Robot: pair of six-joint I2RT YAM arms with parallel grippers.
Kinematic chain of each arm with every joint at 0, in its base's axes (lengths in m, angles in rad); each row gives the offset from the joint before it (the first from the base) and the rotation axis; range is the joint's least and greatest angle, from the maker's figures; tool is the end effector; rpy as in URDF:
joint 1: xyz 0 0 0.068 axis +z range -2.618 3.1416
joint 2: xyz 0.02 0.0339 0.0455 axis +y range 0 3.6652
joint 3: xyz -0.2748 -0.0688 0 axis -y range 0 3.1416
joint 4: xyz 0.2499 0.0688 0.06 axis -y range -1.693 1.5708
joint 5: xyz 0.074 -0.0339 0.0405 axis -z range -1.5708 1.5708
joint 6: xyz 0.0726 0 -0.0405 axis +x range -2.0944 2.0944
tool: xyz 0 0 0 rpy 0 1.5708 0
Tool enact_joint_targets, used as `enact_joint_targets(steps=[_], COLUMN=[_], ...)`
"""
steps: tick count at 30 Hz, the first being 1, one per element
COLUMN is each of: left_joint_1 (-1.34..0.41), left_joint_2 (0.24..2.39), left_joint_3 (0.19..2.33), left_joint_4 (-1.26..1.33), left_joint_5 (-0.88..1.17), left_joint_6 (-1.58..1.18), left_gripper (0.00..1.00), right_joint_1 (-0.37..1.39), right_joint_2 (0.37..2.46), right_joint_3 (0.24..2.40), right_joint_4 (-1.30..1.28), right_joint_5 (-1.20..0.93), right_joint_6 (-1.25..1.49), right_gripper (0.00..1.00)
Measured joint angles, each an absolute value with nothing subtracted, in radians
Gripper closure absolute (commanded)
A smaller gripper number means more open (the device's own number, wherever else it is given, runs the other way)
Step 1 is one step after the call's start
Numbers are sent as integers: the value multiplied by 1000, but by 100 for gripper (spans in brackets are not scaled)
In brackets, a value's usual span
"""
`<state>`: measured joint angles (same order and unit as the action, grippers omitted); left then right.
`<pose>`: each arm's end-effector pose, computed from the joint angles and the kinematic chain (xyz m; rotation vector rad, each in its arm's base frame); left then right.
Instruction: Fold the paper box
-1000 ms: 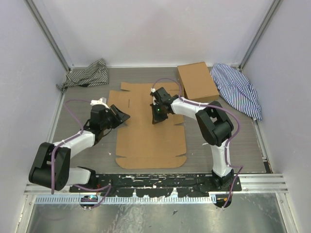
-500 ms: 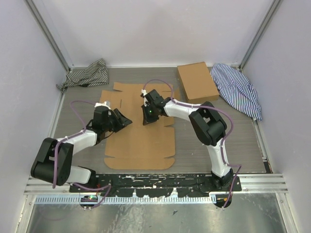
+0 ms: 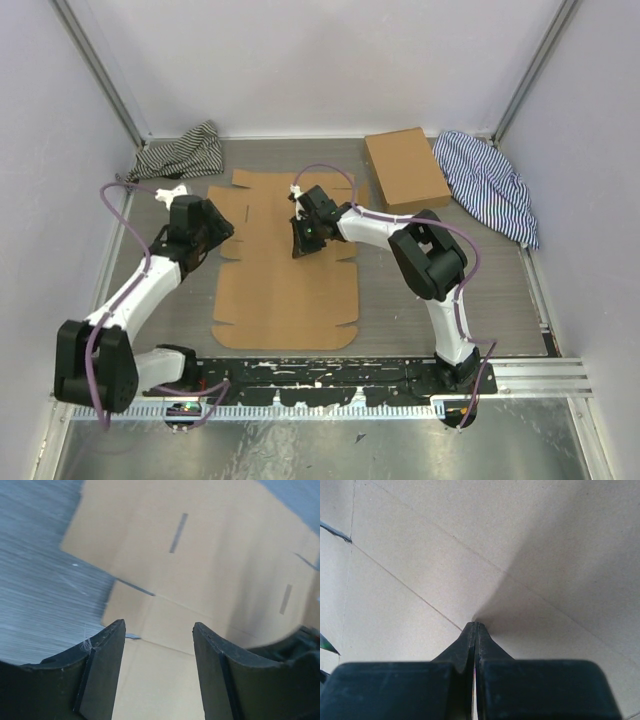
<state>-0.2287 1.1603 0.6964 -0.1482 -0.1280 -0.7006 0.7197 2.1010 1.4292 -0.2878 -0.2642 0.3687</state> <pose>0.2750 -0.0545 0.2234 -0.5862 2.1242 -0.3868 0.3444 0.3271 0.1240 -0.5735 2.5965 0.7359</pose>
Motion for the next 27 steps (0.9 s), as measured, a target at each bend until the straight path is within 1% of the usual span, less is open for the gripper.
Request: enact_joint_targets(steps=[5, 10, 20, 24, 27], left_joint_1=[-160, -160, -160, -160, -160], left_joint_2=[1334, 1420, 1466, 1478, 1488], left_joint_3=[760, 760, 759, 747, 735], left_joint_4=[-228, -272, -285, -258, -232], left_joint_5=[-126, -111, -110, -106, -105], left_joint_6=[-677, -657, -643, -639, -635], left_gripper=[40, 43, 45, 49, 55], right_joint_1=[722, 723, 723, 723, 723], right_joint_2=[2101, 2101, 2101, 2101, 2101], right_joint_3=[1426, 1422, 1421, 1420, 1420], right_joint_4=[-279, -266, -263, -263, -263], right_joint_5=[-267, -273, -276, -276, -276], right_joint_6=[369, 369, 369, 368, 368], right_gripper=[99, 99, 99, 99, 99])
